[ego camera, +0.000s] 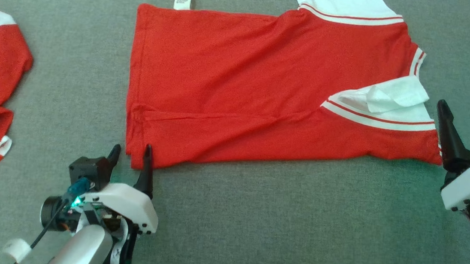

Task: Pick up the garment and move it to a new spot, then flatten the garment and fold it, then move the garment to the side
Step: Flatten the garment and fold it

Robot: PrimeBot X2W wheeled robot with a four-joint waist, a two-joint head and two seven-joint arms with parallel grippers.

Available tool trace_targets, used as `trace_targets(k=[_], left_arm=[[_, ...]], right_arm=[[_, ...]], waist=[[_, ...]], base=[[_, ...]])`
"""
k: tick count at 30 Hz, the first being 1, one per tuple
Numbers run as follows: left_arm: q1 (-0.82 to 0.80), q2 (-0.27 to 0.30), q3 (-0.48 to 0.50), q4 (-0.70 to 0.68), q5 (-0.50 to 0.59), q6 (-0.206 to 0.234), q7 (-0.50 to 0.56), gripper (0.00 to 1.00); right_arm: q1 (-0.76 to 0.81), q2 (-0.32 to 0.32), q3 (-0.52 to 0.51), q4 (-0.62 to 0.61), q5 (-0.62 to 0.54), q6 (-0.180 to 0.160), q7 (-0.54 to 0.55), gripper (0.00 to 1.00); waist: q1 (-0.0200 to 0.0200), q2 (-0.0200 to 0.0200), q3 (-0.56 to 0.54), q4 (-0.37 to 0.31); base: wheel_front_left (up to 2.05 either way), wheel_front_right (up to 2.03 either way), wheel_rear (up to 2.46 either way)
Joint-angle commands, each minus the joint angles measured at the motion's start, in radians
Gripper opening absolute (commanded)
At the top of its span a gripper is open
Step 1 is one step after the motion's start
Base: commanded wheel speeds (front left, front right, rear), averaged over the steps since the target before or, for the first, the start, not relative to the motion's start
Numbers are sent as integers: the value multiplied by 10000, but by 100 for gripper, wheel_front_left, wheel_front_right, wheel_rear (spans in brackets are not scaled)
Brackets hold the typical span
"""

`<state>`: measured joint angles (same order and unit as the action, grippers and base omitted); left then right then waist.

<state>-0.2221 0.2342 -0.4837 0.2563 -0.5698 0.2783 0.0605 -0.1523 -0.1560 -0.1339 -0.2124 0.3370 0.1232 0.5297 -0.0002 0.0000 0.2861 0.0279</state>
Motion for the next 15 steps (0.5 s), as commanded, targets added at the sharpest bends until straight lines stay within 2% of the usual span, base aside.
trace_targets(k=[1,5,6,7,8,15], left_arm=[[-389,144,357,-208,45,68,-8,100],[-557,-3,441,231,-115,95,9,100],[-585,-52,433,362,-198,66,110,82],[-610,-84,402,466,-257,22,209,16],[-621,-116,383,563,-337,-36,303,0],[-741,-202,356,878,-548,-287,305,0]], right_arm=[[-171,-3,75,-455,-104,75,34,100],[-10,356,-261,-237,-550,75,-7,100],[13,449,-357,-95,-697,75,-23,100],[25,555,-440,88,-803,75,-24,100],[28,665,-508,289,-894,75,-23,100],[-415,1032,-850,2050,-1692,75,-490,100]], waist=[[2,0,82,-56],[2,0,258,-139],[2,0,297,-156],[2,0,329,-173],[2,0,356,-186],[2,0,539,-118]], base=[[0,0,0],[0,0,0],[0,0,0],[0,0,0],[0,0,0],[0,0,0]])
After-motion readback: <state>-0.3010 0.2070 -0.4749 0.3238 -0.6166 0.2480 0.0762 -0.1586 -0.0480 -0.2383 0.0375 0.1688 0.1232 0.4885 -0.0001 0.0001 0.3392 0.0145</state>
